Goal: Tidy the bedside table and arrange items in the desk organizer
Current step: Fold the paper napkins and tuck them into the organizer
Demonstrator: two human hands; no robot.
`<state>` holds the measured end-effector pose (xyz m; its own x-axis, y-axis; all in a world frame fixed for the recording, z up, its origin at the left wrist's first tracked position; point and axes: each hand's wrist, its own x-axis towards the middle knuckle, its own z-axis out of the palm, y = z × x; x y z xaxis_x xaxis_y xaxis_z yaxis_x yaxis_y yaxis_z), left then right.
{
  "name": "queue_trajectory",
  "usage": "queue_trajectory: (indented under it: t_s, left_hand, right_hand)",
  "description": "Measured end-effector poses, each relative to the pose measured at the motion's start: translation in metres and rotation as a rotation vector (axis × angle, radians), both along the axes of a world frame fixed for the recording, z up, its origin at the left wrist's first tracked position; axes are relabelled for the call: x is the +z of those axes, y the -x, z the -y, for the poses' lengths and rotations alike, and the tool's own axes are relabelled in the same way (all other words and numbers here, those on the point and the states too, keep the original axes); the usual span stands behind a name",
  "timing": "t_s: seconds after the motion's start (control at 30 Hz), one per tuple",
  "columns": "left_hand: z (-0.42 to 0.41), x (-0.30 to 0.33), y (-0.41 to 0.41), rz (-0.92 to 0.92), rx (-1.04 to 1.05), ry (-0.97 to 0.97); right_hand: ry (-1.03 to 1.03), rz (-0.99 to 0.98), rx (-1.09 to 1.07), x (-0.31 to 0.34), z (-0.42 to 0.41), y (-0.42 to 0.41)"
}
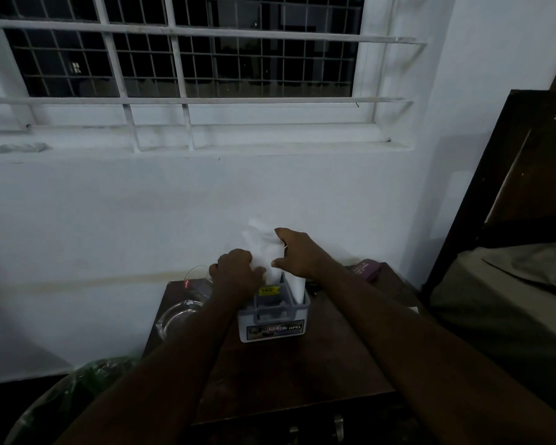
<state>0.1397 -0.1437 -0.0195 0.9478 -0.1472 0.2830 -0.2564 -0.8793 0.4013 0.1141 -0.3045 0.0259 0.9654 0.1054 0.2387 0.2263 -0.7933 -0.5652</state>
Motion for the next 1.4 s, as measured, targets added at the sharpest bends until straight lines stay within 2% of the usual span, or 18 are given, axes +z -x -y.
queue_trajectory:
  t_s: [0.17, 0.3, 0.43, 0.5, 0.6, 0.73, 0.87, 1.0, 1.13, 1.23, 1.33, 1.4]
  left_hand:
    - [0.0, 0.005, 0.002, -0.058, -0.001, -0.036]
    - [-0.005, 0.016, -0.003, -0.204, -0.163, 0.056]
    - [-0.013, 0.016, -0.004, -0.089, -0.23, 0.249]
    - [-0.014, 0.014, -0.004, -0.099, -0.228, 0.205]
    - [-0.016, 0.012, -0.005, -0.162, -0.252, 0.084]
    - [-0.015, 0.014, -0.003, -0.107, -0.26, 0.263]
    - [-0.015, 0.013, -0.005, -0.071, -0.272, 0.156]
    - [-0.018, 0.012, -0.003, -0.03, -0.224, 0.206]
    - [-0.02, 0.011, 0.0, -0.036, -0.266, 0.263]
    - [-0.017, 0.012, 0.002, -0.054, -0.24, 0.256]
    - [-0.016, 0.011, 0.0, -0.089, -0.174, 0.265]
    - [-0.016, 0.012, -0.002, -0.154, -0.191, 0.216]
  right_hand:
    - [0.101, 0.045, -0.069, -0.003, -0.003, 0.001]
    - [0.208, -0.049, 0.026, -0.003, -0.009, 0.003]
    - [0.029, 0.015, 0.028, 0.005, -0.005, 0.001]
    - [0.031, 0.016, -0.008, 0.009, -0.003, 0.001]
    - [0.154, -0.102, 0.005, 0.007, -0.001, 0.001]
    - [-0.028, 0.004, -0.016, 0.01, 0.003, 0.003]
    - [0.175, -0.02, 0.017, 0.014, 0.002, 0.006]
    - [0.021, 0.051, -0.073, 0.017, 0.007, 0.009]
    - [0.263, -0.004, -0.044, 0.014, 0.004, 0.006]
    - [0.211, 0.002, -0.009, 0.011, 0.0, 0.007]
    - [0.167, 0.066, -0.101, 0.014, 0.003, 0.008]
    - [0.254, -0.076, -0.123, 0.015, 0.004, 0.009]
